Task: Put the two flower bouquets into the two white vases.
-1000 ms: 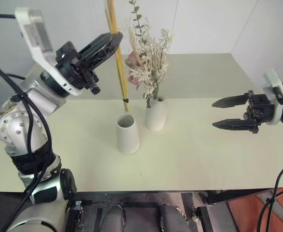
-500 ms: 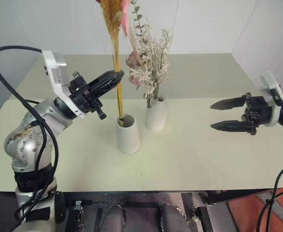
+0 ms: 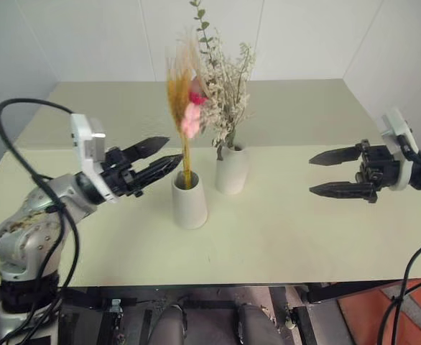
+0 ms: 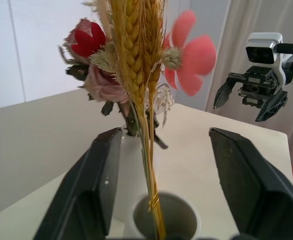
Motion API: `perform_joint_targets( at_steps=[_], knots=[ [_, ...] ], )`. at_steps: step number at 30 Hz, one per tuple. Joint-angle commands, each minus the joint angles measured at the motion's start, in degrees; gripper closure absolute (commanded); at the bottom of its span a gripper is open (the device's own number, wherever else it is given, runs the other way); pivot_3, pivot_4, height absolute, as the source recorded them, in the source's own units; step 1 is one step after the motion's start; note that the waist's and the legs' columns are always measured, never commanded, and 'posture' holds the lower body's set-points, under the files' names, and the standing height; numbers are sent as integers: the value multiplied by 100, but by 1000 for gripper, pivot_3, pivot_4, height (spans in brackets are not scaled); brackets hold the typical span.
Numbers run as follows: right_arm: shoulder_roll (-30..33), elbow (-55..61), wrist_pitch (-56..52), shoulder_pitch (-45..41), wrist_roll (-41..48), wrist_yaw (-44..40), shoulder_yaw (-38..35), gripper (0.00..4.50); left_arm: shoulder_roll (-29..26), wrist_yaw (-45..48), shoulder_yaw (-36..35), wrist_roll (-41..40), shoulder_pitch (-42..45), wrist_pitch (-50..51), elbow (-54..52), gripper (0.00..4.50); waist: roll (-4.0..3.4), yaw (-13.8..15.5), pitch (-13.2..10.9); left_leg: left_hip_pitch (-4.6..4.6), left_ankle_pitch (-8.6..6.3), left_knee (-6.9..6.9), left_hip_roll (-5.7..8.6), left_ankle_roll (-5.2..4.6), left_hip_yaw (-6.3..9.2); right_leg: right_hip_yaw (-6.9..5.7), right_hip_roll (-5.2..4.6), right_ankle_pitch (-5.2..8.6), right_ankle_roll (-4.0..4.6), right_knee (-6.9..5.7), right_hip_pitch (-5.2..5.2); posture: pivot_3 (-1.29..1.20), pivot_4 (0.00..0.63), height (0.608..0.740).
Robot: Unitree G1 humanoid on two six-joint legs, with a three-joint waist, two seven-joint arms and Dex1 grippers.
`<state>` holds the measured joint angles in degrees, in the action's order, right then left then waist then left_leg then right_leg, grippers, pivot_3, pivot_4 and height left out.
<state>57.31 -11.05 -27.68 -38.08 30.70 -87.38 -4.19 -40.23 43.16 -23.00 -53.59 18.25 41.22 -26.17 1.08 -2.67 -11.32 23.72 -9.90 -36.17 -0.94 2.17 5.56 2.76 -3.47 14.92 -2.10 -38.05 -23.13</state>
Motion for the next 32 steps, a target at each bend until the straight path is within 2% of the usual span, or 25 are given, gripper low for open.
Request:
perform_joint_targets(
  at_steps=[1, 2, 6, 11, 17, 27, 32],
  knots=[
    [53, 186, -10, 80, 137, 4, -273, 0, -575, 805, -1072, -6, -955, -282, -426, 292, -1, -13, 0, -1, 0, 4, 0, 0, 0, 0, 0, 1, 1, 0, -1, 0, 150, 740],
    [45, 209, -18, 111, 141, 12, -285, 0, -697, 987, -1260, 82, -1241, -387, -472, 17, -1, -14, 0, -5, 0, 7, 1, 0, -4, 4, -1, 1, 2, 1, -1, 0, 150, 740],
    [-70, 199, -7, 93, 108, 134, -285, 0, -1193, 1567, -1969, 222, -2144, -440, -438, 17, 1, 46, 1, -21, 0, 11, -3, 0, -14, 7, 0, 9, -1, 1, 5, 0, 150, 740],
    [-301, 266, 22, 123, 28, 542, -312, 0, -1596, 2106, -2525, 423, -2678, -547, -97, 17, 2, 54, 2, -27, 0, 11, -10, 1, -23, 5, 0, 23, -18, 2, 8, 0, 150, 740],
    [-397, 463, -31, 291, 80, 859, -375, 0, -1775, 2155, -2760, 573, -2620, -596, 255, 17, 2, 41, 1, -23, 0, 20, -13, 1, -30, 8, 0, 23, -14, 3, 0, 0, 150, 740],
    [-371, 763, -196, 492, 160, 1186, -539, 0, -1812, 1776, -2567, 295, -2269, -272, 138, 17, 2, 32, 1, -26, 0, 20, -15, 1, -33, 12, 1, 24, -17, 2, 0, 0, 150, 740],
    [-610, 1087, -41, 750, 170, 1639, -790, 0, -1705, 1393, -2385, 225, -2145, -190, -26, 17, 2, 27, 2, -28, 0, 20, -16, 1, -34, 14, 3, 24, -17, 0, 0, 0, 150, 740]
  ],
)
